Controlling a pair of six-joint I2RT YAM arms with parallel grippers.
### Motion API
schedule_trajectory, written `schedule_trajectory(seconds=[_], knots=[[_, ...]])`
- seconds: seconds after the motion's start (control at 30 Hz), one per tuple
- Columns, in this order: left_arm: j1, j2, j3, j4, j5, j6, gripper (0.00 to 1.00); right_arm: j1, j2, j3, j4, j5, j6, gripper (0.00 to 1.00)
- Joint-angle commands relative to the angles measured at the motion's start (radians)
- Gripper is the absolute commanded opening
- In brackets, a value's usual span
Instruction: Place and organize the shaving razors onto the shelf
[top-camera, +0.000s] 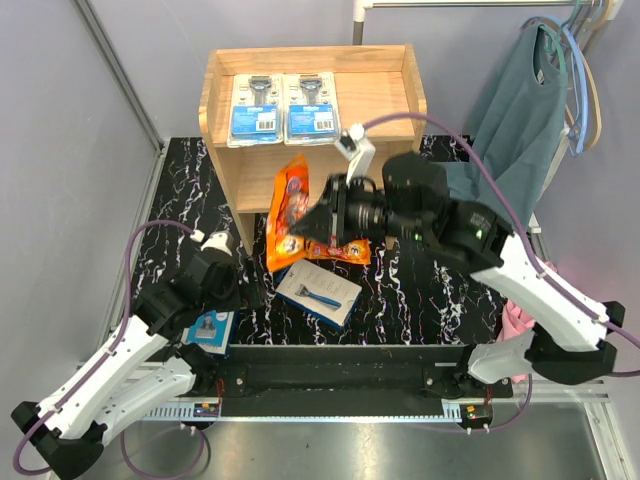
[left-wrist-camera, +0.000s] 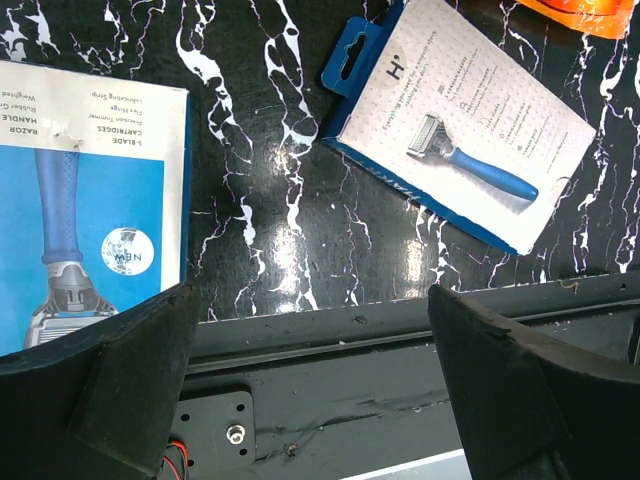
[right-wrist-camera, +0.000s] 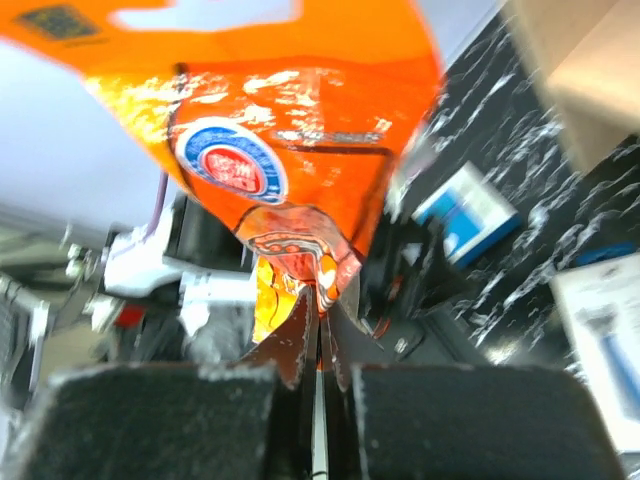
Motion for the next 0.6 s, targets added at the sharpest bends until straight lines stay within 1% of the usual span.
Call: schedule_trajectory(seconds=[0.0,0.03,0.07,0.13,0.17,0.2,0.23,0.27,0.3,0.37,0.43,0.57], knots=[[0.003,0.005,-0.004,0.025,-0.039,0.011,0.99,-0.120,0.098,0.255,-0.182,-0.033,-0.090,0.00],[0.003,0.006,-0.004,0.030,-0.037,0.014,0.99,-0.141,0.118,0.298,-0.204,-0.033,-0.099,0.00],[0.003,0.008,-0.005,0.030,-0.034,0.014,0.99,-0.160,0.167,0.396,-0.230,-0.033,-0.113,0.00],[0.003,0.012,-0.005,0.031,-0.031,0.017,0.99,-0.206,0.221,0.508,-0.320,-0.031,-0.132,0.00],[0.001,0.011,-0.007,0.034,-0.030,0.017,0.99,-0.216,0.288,0.639,-0.357,-0.024,-0.145,0.00],[0.001,0.014,-0.007,0.034,-0.029,0.019,0.99,-0.227,0.323,0.710,-0.430,-0.008,-0.152,0.00],[0.001,0.014,-0.007,0.034,-0.029,0.017,0.99,-0.250,0.360,0.782,-0.463,-0.007,-0.159,0.00],[0.001,0.012,-0.008,0.034,-0.028,0.019,0.99,-0.267,0.426,0.917,-0.494,-0.010,-0.162,0.00],[0.001,0.012,-0.008,0.038,-0.026,0.019,0.99,-0.282,0.455,0.970,-0.534,-0.016,-0.166,0.00],[0.001,0.014,-0.008,0.038,-0.025,0.020,0.99,-0.337,0.495,1.033,-0.542,-0.034,-0.158,0.00],[0.001,0.012,-0.010,0.039,-0.025,0.020,0.99,-0.371,0.494,1.012,-0.523,-0.034,-0.153,0.00],[0.001,0.011,-0.011,0.039,-0.023,0.019,0.99,-0.439,0.463,0.915,-0.479,0.001,-0.158,0.00]])
